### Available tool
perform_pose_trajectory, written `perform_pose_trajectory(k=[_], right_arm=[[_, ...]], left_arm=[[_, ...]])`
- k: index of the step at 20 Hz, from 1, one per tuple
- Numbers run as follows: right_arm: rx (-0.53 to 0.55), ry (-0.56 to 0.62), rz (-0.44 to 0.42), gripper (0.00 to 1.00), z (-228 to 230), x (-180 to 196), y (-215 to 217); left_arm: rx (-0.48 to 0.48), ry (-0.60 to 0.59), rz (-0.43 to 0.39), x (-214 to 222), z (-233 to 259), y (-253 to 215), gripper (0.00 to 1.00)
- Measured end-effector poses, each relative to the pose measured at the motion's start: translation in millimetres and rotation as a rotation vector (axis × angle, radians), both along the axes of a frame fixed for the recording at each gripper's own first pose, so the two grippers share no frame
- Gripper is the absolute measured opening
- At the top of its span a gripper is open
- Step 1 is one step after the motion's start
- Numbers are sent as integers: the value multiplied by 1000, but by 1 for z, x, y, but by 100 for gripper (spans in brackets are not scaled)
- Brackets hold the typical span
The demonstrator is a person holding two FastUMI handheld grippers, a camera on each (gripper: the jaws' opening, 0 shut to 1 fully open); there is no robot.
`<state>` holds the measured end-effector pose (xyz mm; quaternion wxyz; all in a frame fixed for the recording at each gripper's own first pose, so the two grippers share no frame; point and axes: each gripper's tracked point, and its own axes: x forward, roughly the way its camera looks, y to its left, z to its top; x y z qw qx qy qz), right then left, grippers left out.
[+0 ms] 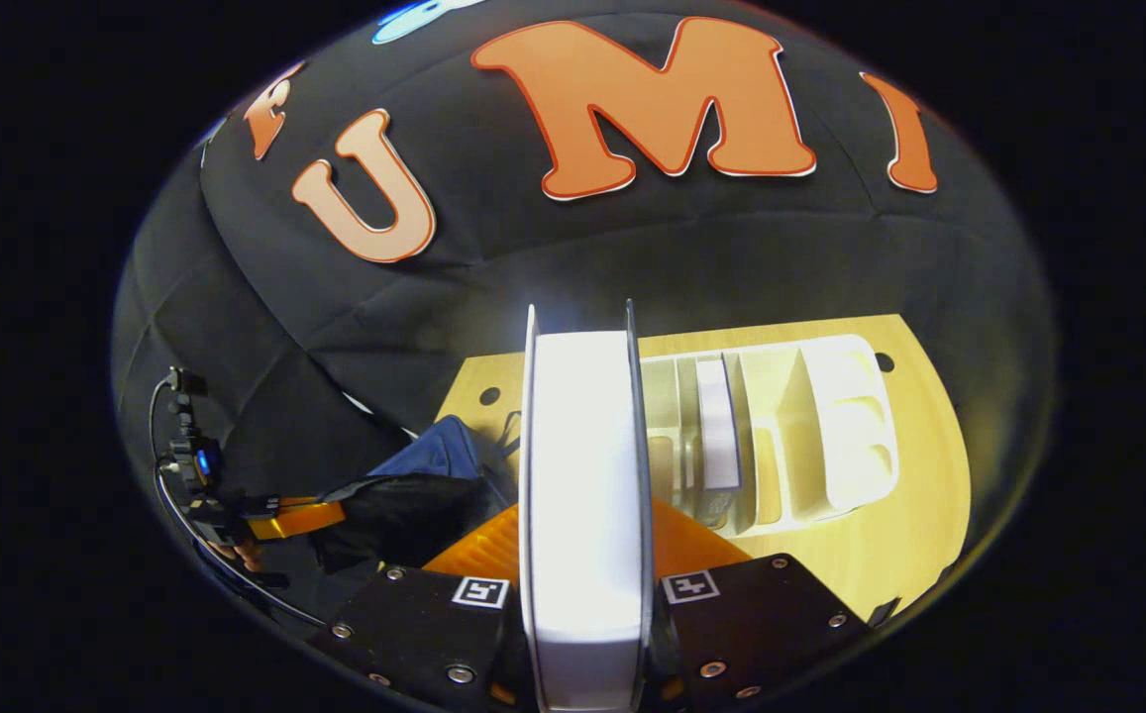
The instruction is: Open the schoolbag, grab two books from the bookshelf and put them into the schoolbag.
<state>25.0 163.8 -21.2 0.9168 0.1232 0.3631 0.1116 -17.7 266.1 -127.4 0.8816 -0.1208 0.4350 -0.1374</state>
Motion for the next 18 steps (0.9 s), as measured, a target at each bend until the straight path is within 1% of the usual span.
perform_pose_trajectory(k=[3, 5, 8, 10, 11, 12, 13, 14, 15, 18], right_arm=[[120, 44, -5, 41, -24, -11, 28], [195, 74, -31, 42, -39, -18, 46], [266, 89, -80, 42, -66, -27, 65], [332, 106, -116, 41, -76, -31, 78], [370, 121, -129, 41, -83, -33, 86], [399, 136, -124, 41, -90, -33, 96], [420, 142, -130, 41, -96, -34, 102], [428, 165, -112, 41, -102, -40, 110], [440, 161, -137, 41, -106, -38, 112], [476, 180, -174, 41, -125, -44, 124]], left_arm=[[3, 6, -7, -2, -1, -3, 2], [7, 8, -8, -4, -1, -3, 2], [1, 14, -4, -4, -3, -6, 2], [-4, 23, -2, -8, -5, -5, 2], [-4, 25, -2, -9, -4, -5, 2], [-5, 29, -3, -9, -6, -5, 2], [-3, 33, -4, -10, -6, -6, 2], [-4, 37, -3, -8, -7, -7, 1], [-5, 42, -3, -8, -8, -8, 1], [-14, 54, 11, -9, -10, -12, 2]])
